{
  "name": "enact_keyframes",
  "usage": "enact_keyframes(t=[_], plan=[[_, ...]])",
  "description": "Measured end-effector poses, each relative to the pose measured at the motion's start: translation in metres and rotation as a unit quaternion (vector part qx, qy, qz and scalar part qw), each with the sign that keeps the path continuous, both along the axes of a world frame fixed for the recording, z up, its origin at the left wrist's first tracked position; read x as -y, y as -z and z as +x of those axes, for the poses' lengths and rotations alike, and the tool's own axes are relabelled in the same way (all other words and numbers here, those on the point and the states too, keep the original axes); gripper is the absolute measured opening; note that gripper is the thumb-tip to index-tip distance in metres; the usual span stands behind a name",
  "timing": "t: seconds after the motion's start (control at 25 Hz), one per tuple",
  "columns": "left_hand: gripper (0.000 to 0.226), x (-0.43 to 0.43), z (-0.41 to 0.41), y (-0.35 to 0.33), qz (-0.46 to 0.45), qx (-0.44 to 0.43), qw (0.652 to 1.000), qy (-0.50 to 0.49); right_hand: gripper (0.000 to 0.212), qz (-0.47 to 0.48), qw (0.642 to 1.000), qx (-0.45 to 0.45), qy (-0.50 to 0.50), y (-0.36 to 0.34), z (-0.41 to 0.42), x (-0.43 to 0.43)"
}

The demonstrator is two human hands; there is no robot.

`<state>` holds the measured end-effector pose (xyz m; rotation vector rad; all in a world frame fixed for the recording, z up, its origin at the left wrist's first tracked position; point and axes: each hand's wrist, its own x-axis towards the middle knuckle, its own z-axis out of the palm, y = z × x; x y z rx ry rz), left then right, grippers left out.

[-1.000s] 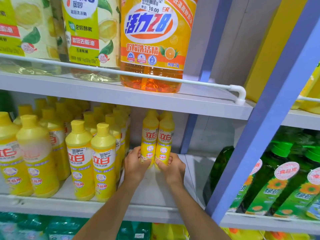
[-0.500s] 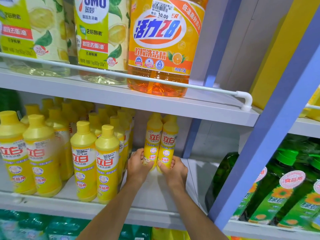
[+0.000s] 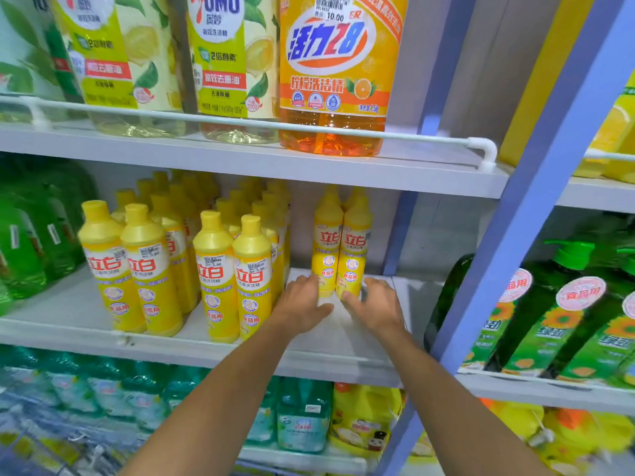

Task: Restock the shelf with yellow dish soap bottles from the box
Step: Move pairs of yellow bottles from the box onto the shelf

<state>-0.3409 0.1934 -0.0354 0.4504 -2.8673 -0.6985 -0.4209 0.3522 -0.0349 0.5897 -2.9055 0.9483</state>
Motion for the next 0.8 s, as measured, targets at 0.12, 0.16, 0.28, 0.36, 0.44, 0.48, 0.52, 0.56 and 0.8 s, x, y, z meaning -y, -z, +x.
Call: enact_keyframes(t=[0.12, 0.16, 0.28, 0.36, 0.44, 0.48, 0.52, 0.56, 0.8], plan=[[0.065, -0.012, 0.035, -0.015, -0.146, 0.081, 0.982, 0.091, 0.055, 0.119, 0.990, -0.015, -0.072, -0.016, 0.032, -0.022], [0.068, -0.016, 0.048, -0.020, -0.183, 0.088, 0.973, 0.111, 0.063, 0.150, 0.985, -0.021, -0.085, -0.022, 0.045, -0.030], [0.072, -0.030, 0.097, -0.038, -0.251, 0.073, 0.952, 0.158, 0.082, 0.214, 0.972, -0.032, -0.091, -0.040, 0.094, -0.050], [0.074, -0.035, 0.137, -0.043, -0.266, 0.063, 0.946, 0.175, 0.085, 0.232, 0.969, -0.037, -0.081, -0.046, 0.136, -0.058], [0.074, -0.029, 0.186, -0.039, -0.268, 0.051, 0.945, 0.179, 0.084, 0.238, 0.967, -0.047, -0.074, -0.047, 0.186, -0.055], [0.075, -0.022, 0.209, -0.035, -0.264, 0.051, 0.947, 0.176, 0.084, 0.241, 0.966, -0.048, -0.079, -0.044, 0.210, -0.051], [0.076, -0.015, 0.234, -0.029, -0.261, 0.055, 0.949, 0.170, 0.083, 0.245, 0.964, -0.046, -0.087, -0.038, 0.235, -0.044], [0.076, -0.006, 0.258, -0.023, -0.262, 0.059, 0.950, 0.161, 0.084, 0.249, 0.962, -0.046, -0.098, -0.031, 0.257, -0.035], [0.079, 0.072, 0.402, 0.039, -0.245, 0.113, 0.960, 0.073, 0.084, 0.264, 0.945, -0.030, -0.192, 0.029, 0.365, 0.055]])
